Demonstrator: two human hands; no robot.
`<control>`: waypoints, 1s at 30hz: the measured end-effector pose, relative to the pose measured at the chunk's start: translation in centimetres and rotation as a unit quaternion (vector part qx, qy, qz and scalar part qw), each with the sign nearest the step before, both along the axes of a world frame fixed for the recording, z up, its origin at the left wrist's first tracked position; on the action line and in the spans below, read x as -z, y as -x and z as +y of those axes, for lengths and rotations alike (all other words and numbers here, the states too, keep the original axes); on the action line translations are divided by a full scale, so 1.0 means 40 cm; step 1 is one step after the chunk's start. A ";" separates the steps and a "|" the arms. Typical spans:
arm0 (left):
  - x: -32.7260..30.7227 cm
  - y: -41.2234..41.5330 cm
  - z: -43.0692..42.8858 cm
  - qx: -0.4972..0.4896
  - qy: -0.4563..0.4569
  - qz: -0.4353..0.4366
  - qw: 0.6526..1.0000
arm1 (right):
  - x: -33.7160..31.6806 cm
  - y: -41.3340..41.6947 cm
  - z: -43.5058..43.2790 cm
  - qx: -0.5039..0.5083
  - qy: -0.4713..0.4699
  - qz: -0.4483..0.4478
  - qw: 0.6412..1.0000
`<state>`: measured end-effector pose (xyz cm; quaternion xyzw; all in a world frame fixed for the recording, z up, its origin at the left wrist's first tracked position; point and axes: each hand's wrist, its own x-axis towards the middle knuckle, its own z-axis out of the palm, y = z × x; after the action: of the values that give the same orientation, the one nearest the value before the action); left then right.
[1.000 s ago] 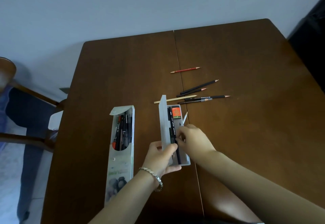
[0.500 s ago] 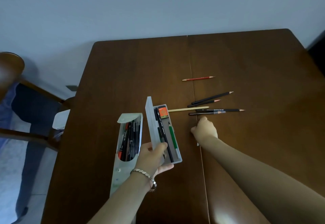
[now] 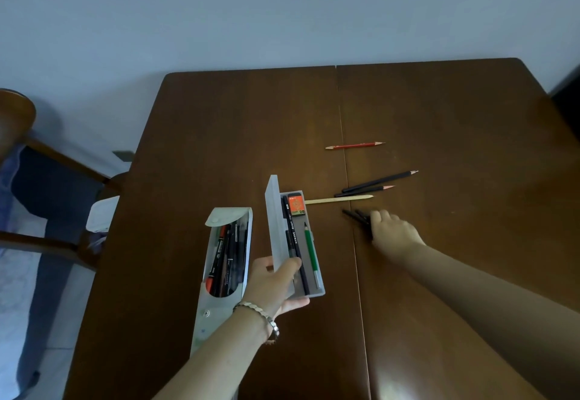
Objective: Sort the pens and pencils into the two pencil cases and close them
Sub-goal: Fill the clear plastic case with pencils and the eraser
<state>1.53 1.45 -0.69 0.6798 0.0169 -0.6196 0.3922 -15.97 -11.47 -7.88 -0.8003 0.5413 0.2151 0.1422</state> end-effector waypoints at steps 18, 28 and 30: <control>-0.019 0.031 0.031 0.012 0.021 0.015 1.000 | -0.180 -0.160 0.176 0.189 -0.095 -0.420 0.882; -0.004 -0.015 -0.028 -0.005 0.007 -0.008 1.000 | -0.016 -0.095 -0.136 -0.091 0.095 -0.019 0.991; 0.002 -0.022 -0.042 -0.010 0.005 -0.007 1.000 | -0.006 -0.103 -0.143 -0.144 0.094 0.015 0.985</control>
<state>2.42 -0.22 -0.77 0.6821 0.0176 -0.6105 0.4020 -11.86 -17.18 -7.65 -0.8763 0.4405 0.1933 0.0258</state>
